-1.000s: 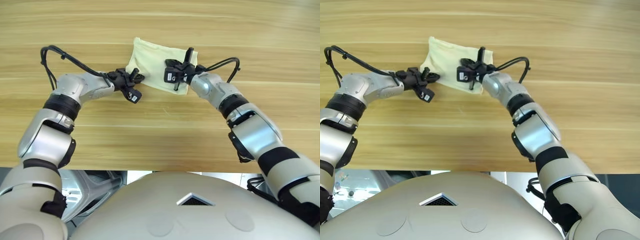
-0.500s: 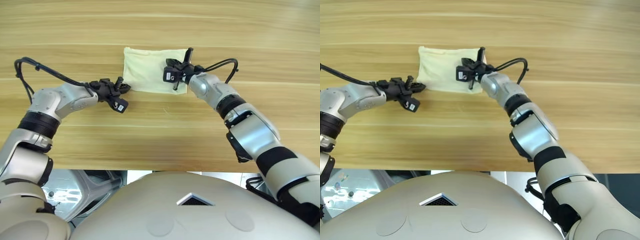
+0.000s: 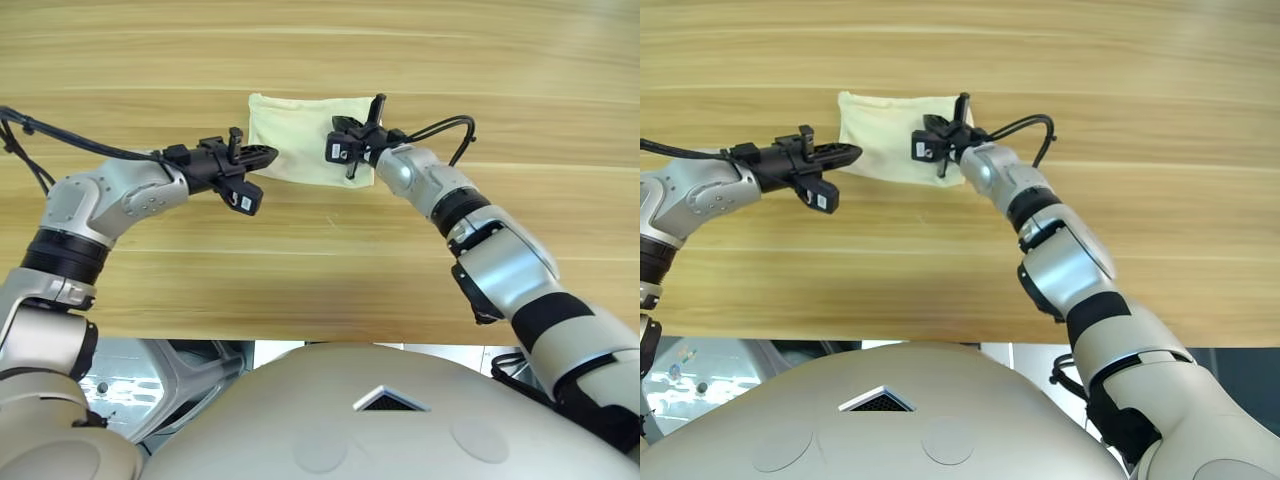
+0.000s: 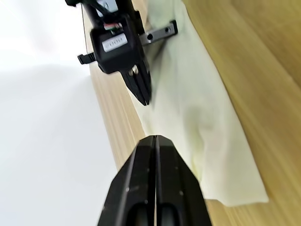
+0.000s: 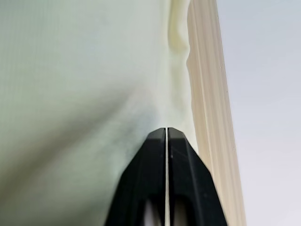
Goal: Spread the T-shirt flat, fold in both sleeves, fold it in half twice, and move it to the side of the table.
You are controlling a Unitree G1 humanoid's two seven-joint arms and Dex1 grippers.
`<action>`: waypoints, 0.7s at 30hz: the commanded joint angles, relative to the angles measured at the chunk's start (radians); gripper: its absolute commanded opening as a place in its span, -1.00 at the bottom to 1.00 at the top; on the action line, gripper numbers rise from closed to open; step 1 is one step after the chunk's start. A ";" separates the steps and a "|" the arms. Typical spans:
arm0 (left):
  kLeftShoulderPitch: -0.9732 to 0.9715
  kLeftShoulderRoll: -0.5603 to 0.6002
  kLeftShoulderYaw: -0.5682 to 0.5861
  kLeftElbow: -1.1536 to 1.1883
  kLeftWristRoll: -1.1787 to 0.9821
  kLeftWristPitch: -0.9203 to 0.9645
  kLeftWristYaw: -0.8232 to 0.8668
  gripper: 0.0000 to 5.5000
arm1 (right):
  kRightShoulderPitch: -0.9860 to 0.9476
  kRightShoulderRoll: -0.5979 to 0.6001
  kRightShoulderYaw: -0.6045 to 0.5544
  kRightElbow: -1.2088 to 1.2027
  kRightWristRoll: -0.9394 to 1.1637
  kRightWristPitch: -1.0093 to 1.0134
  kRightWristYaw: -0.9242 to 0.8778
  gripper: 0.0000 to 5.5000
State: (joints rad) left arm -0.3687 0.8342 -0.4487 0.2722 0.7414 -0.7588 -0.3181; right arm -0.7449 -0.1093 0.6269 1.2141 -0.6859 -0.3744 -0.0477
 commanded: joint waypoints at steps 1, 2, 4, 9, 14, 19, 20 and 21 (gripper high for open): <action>-0.076 -0.053 -0.027 0.074 0.034 -0.004 -0.006 -1.00 | 0.134 -0.003 0.059 0.103 -0.056 0.089 0.040 -0.98; -0.095 -0.066 -0.039 0.106 0.056 -0.002 0.003 -1.00 | 0.134 -0.002 0.060 0.103 -0.056 0.089 0.039 -0.98; -0.142 -0.100 -0.071 0.215 0.106 0.005 0.033 -1.00 | 0.131 0.004 0.063 0.102 -0.057 0.089 0.039 -0.98; -0.298 -0.181 -0.165 0.558 0.242 0.047 0.161 -1.00 | 0.128 0.011 0.071 0.101 -0.056 0.090 0.037 -0.98; -0.422 -0.224 -0.267 0.845 0.350 0.132 0.287 -1.00 | 0.134 0.017 0.073 0.103 -0.055 0.091 0.033 -0.98; -0.490 -0.253 -0.289 0.967 0.334 0.137 0.349 -1.00 | 0.144 0.025 0.075 0.108 -0.057 0.098 0.029 -0.98; -0.500 -0.258 -0.293 0.982 0.332 0.143 0.367 -1.00 | 0.146 0.026 0.076 0.109 -0.057 0.099 0.028 -0.98; -0.511 -0.266 -0.290 0.997 0.326 0.153 0.390 -1.00 | 0.147 0.027 0.076 0.110 -0.057 0.100 0.029 -0.98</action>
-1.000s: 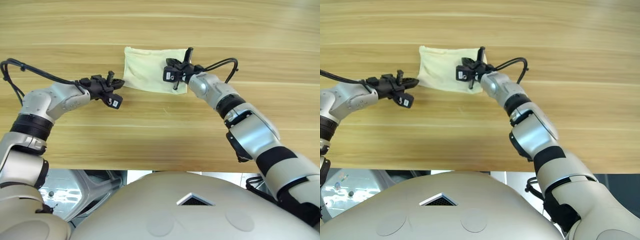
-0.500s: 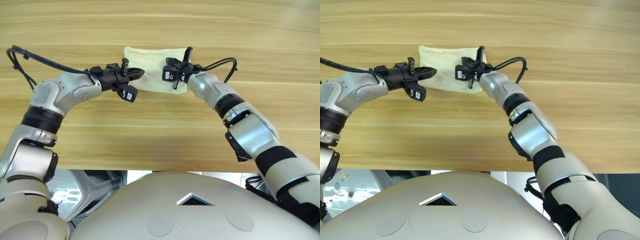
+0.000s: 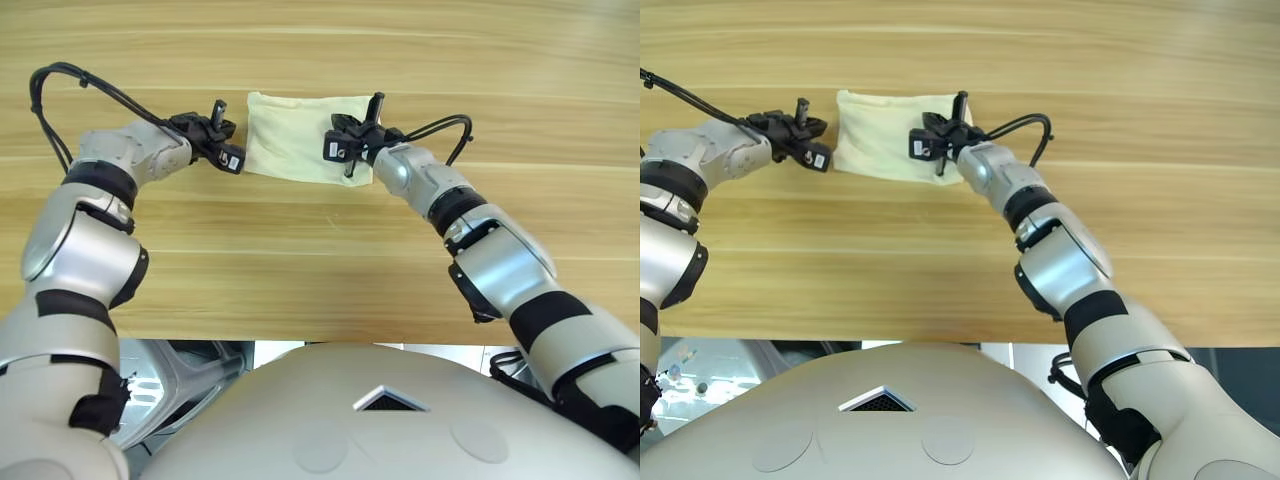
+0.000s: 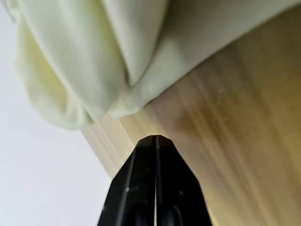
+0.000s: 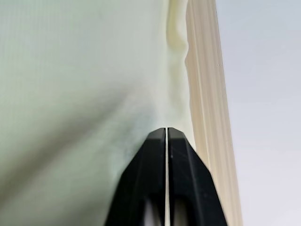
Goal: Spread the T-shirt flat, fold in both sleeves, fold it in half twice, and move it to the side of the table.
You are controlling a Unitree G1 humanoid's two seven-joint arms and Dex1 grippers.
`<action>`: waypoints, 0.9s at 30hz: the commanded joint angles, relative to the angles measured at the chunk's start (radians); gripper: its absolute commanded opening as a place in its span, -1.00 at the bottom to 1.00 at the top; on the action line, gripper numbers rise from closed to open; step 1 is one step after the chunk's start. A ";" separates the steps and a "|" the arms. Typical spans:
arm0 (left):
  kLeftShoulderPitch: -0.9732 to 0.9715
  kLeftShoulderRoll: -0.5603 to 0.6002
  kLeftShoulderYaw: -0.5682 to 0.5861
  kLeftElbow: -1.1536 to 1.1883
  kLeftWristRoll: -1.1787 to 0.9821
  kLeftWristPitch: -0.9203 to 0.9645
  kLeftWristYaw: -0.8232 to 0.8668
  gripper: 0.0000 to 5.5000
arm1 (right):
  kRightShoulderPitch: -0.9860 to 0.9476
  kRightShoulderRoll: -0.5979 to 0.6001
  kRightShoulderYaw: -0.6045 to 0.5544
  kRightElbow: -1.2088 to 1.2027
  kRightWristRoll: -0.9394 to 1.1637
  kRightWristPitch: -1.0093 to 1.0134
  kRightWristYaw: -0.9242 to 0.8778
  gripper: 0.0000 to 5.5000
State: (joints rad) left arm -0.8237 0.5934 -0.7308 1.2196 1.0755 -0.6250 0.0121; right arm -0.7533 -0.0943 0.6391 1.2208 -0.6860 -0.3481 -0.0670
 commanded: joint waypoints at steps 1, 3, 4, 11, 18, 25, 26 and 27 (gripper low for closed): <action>-0.065 -0.030 -0.006 0.064 -0.012 0.030 0.080 -1.00 | 0.155 0.013 0.064 0.104 -0.057 0.074 0.049 -0.98; -0.073 -0.030 -0.010 0.082 -0.010 0.046 0.109 -1.00 | 0.156 0.014 0.062 0.104 -0.056 0.076 0.049 -0.98; -0.075 -0.027 -0.010 0.084 -0.014 0.042 0.117 -1.00 | 0.157 0.014 0.062 0.104 -0.055 0.076 0.049 -0.98; -0.087 0.017 0.027 0.017 -0.079 -0.071 0.169 -1.00 | 0.166 0.012 0.057 0.103 -0.050 0.071 0.048 -0.98; -0.023 0.046 0.045 -0.099 -0.136 -0.190 0.121 -1.00 | 0.172 0.009 0.059 0.102 -0.050 0.070 0.047 -0.98; 0.007 0.010 0.000 -0.089 -0.106 -0.161 0.100 -1.00 | 0.171 0.015 0.061 0.101 -0.051 0.070 0.049 -0.98; 0.008 0.002 -0.009 -0.083 -0.098 -0.152 0.100 -1.00 | 0.171 0.015 0.061 0.101 -0.051 0.070 0.048 -0.98; 0.007 -0.005 -0.017 -0.074 -0.090 -0.142 0.099 -1.00 | 0.171 0.015 0.060 0.101 -0.051 0.070 0.048 -0.98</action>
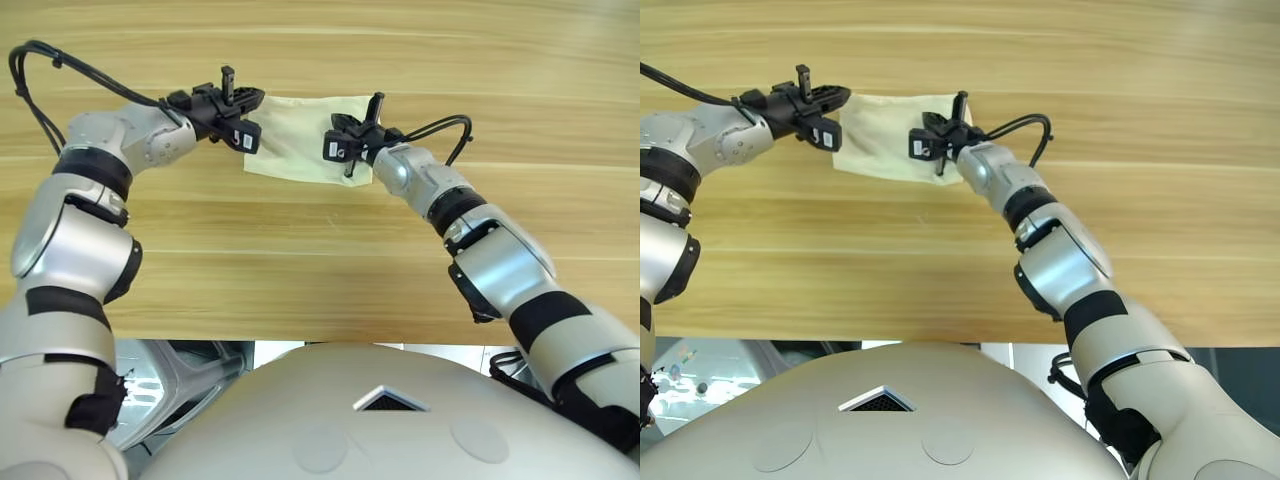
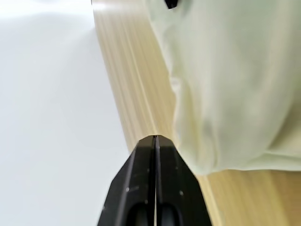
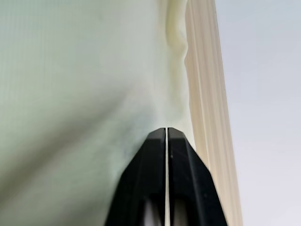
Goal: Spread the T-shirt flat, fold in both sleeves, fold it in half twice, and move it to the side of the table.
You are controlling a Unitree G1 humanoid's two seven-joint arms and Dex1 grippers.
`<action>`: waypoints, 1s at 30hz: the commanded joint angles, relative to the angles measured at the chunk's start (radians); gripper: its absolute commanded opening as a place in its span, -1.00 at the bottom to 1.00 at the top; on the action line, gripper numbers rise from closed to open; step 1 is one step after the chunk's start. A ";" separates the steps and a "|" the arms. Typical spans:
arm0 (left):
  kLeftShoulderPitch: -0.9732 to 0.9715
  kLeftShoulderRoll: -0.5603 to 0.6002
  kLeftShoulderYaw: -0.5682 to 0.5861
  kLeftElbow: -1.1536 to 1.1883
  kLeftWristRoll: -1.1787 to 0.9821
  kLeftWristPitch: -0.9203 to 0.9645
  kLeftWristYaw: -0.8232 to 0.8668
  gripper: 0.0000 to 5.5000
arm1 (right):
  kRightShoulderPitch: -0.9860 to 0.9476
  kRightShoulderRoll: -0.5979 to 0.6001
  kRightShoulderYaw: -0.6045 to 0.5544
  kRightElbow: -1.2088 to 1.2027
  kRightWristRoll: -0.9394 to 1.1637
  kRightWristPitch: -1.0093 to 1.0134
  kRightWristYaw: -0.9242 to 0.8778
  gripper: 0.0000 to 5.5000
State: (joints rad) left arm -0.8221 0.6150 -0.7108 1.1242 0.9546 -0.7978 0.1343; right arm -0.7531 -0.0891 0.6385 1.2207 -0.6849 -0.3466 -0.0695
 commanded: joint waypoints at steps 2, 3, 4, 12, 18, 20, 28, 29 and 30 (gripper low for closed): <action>-0.003 -0.040 -0.053 0.048 0.039 0.052 -0.026 -1.00 | 0.170 0.011 0.061 0.101 -0.052 0.068 0.051 -0.98; -0.010 -0.048 -0.059 0.067 0.045 0.068 -0.025 -1.00 | 0.169 0.012 0.061 0.101 -0.052 0.069 0.051 -0.98; -0.016 -0.056 -0.064 0.085 0.051 0.083 -0.027 -1.00 | 0.169 0.012 0.061 0.101 -0.052 0.069 0.051 -0.98; -0.065 -0.119 -0.144 0.205 0.121 0.243 -0.047 -1.00 | 0.170 0.028 0.067 0.101 -0.057 0.070 0.049 -0.98; -0.120 -0.146 -0.153 0.251 0.117 0.330 -0.094 -1.00 | 0.182 0.041 0.076 0.105 -0.063 0.074 0.046 -0.98; -0.148 -0.153 -0.136 0.254 0.102 0.341 -0.087 -1.00 | 0.186 0.047 0.080 0.107 -0.066 0.075 0.045 -0.98; -0.186 -0.143 -0.028 0.246 0.000 0.335 0.056 -1.00 | 0.197 0.054 0.059 0.106 -0.044 0.070 0.039 -0.98; -0.178 -0.134 0.004 0.242 -0.032 0.306 0.063 -1.00 | 0.199 0.053 0.056 0.105 -0.041 0.068 0.039 -0.98; -0.170 -0.121 0.037 0.233 -0.068 0.264 0.071 -1.00 | 0.201 0.053 0.056 0.104 -0.040 0.066 0.039 -0.98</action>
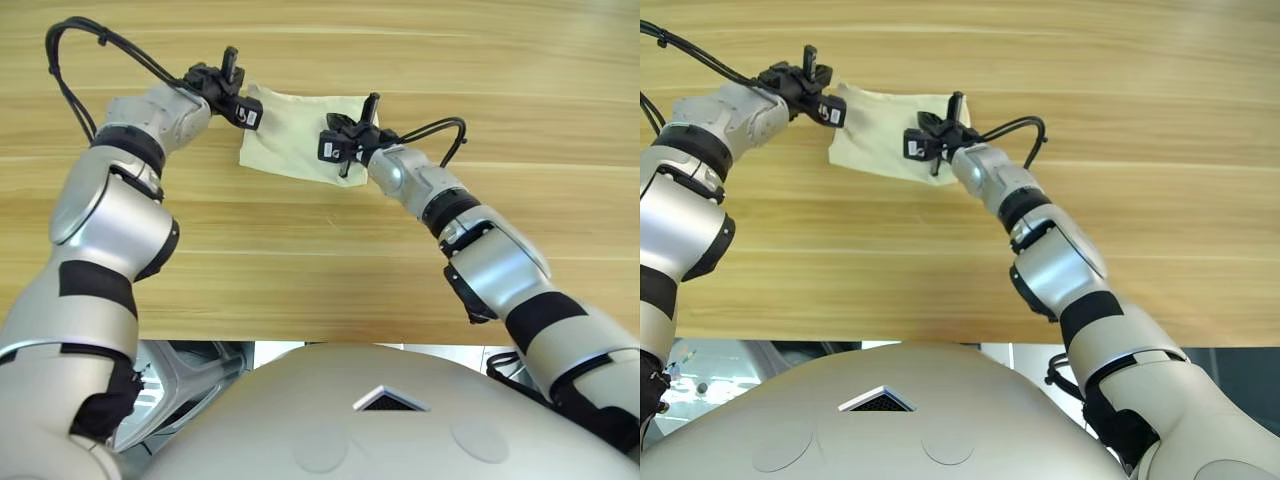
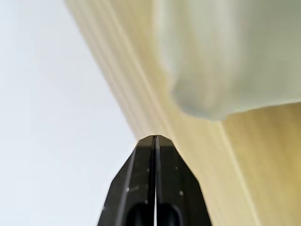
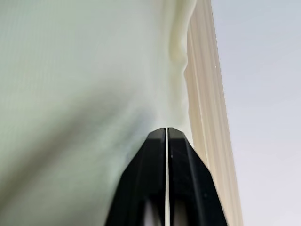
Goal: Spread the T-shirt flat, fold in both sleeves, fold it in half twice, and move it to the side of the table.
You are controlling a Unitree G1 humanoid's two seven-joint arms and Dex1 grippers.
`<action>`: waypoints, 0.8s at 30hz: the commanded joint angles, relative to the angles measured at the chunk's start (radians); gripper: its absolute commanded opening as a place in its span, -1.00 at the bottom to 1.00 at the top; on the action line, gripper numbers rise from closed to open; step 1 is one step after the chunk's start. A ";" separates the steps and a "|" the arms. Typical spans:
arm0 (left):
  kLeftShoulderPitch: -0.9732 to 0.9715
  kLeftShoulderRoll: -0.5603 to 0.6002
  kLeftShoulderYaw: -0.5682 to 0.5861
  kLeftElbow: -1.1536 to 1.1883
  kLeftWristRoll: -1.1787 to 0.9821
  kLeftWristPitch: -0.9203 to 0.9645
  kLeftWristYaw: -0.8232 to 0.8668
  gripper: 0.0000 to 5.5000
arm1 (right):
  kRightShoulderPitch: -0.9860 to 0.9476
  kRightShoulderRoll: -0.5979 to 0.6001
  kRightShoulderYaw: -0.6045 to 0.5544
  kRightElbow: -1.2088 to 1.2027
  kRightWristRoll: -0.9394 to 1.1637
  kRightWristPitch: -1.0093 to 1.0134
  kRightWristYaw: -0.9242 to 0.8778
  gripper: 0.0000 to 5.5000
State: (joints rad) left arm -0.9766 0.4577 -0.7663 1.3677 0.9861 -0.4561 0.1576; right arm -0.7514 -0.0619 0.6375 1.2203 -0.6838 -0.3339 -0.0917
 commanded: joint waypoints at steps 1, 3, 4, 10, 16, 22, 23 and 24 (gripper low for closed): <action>-0.008 0.048 0.118 -0.020 -0.127 -0.115 0.060 -1.00 | 0.202 0.026 0.058 0.105 -0.042 0.053 0.061 -0.98; 0.018 0.064 0.146 -0.048 -0.167 -0.215 0.071 -1.00 | 0.207 0.024 0.061 0.105 -0.041 0.054 0.061 -0.98; 0.035 0.065 0.144 -0.060 -0.170 -0.255 0.067 -1.00 | 0.208 0.023 0.063 0.105 -0.038 0.055 0.061 -0.98; 0.130 0.032 0.052 -0.093 -0.104 -0.333 0.046 -1.00 | 0.204 0.029 0.071 0.104 -0.031 0.058 0.060 -0.98; 0.182 0.004 -0.098 -0.068 0.041 -0.254 0.014 -1.00 | 0.206 0.029 0.076 0.106 -0.033 0.060 0.061 -0.98; 0.179 0.035 -0.283 -0.033 0.207 -0.128 -0.123 -1.00 | 0.205 0.038 0.081 0.106 -0.037 0.061 0.061 -0.98; 0.176 0.042 -0.300 -0.029 0.216 -0.120 -0.149 -1.00 | 0.205 0.040 0.081 0.106 -0.037 0.061 0.061 -0.98; 0.170 0.050 -0.321 -0.025 0.228 -0.106 -0.177 -1.00 | 0.206 0.041 0.081 0.106 -0.037 0.062 0.060 -0.98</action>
State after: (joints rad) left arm -0.8929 0.4633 -0.9794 1.2782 1.0908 -0.6113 0.1654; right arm -0.7349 -0.0346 0.6389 1.2191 -0.6506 -0.3348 -0.1053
